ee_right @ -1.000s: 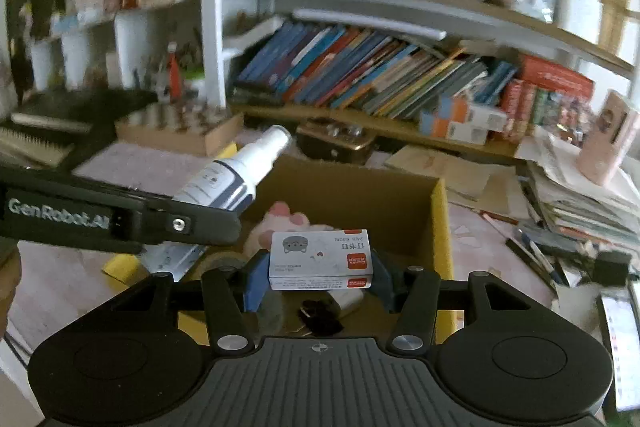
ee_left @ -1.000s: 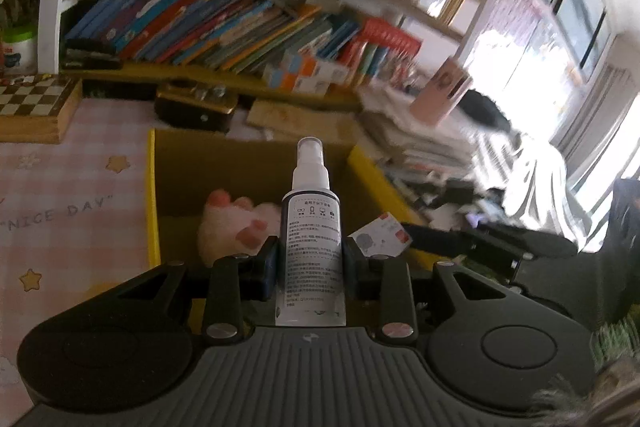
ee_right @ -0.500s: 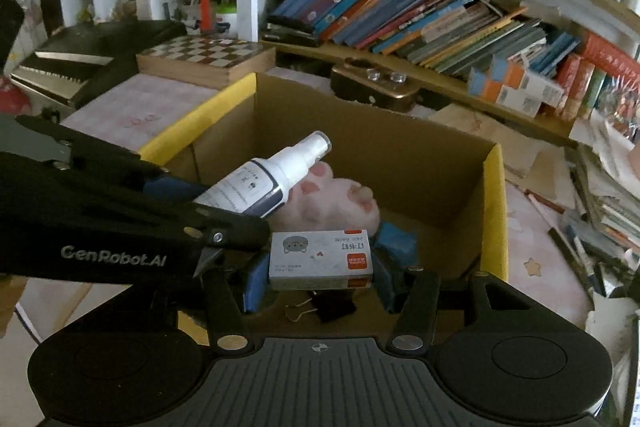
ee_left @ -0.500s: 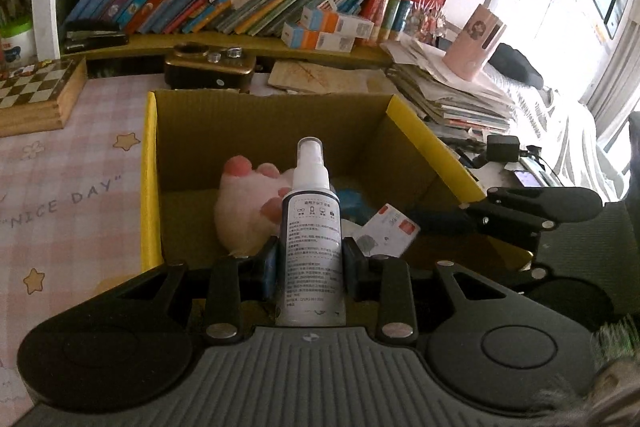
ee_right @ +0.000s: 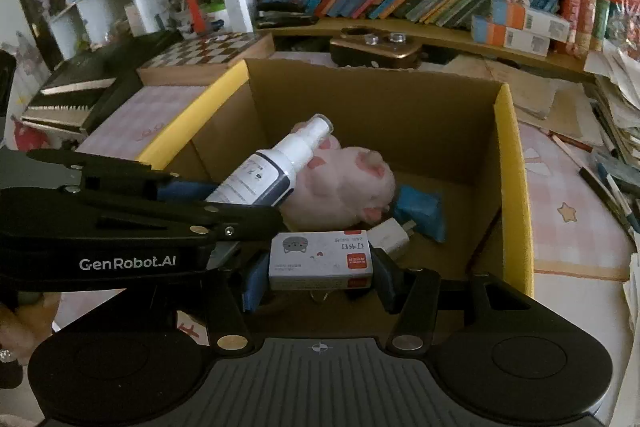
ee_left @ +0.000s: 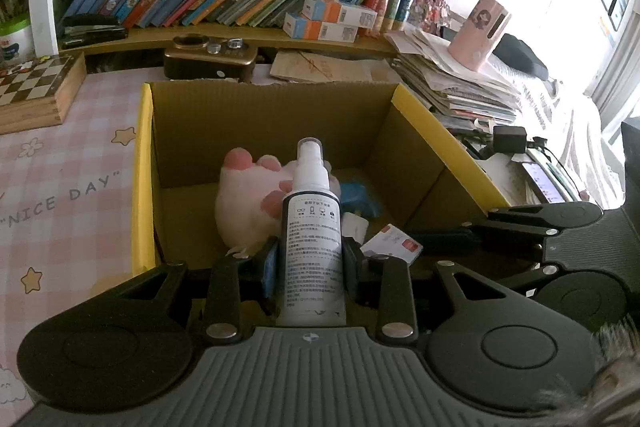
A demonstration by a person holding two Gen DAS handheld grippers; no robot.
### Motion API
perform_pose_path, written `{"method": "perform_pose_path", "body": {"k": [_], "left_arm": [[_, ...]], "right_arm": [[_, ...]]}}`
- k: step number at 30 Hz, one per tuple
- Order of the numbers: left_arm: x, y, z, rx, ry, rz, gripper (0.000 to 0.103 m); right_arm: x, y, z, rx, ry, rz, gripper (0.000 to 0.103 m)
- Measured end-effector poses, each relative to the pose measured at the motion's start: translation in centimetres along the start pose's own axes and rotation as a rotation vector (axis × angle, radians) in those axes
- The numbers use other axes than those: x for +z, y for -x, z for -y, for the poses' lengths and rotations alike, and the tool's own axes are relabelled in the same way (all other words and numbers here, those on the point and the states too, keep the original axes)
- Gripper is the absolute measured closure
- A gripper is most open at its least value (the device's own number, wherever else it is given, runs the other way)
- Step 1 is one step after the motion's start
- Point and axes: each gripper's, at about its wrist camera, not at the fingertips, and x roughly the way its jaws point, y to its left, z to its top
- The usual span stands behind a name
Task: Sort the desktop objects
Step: 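Lower the spray bottle into the box and open the left tool while the right tool releases the small box, then withdraw both open tools up and away from the yellow box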
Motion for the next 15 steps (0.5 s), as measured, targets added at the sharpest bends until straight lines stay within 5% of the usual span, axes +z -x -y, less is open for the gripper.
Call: {"method": "perform_pose_path", "body": {"k": [8,15], "left_arm": [[0.2,1.2,0.4,0.0,-0.001,0.072,0.066],[0.1,3.3,0.4,0.017,0.03,0.155,0.043]], "right_arm": [[-0.1,0.4,0.1,-0.026,-0.002,0.011,0.048],[-0.1,1.9,-0.3,-0.045,-0.004,0.067,0.039]]}}
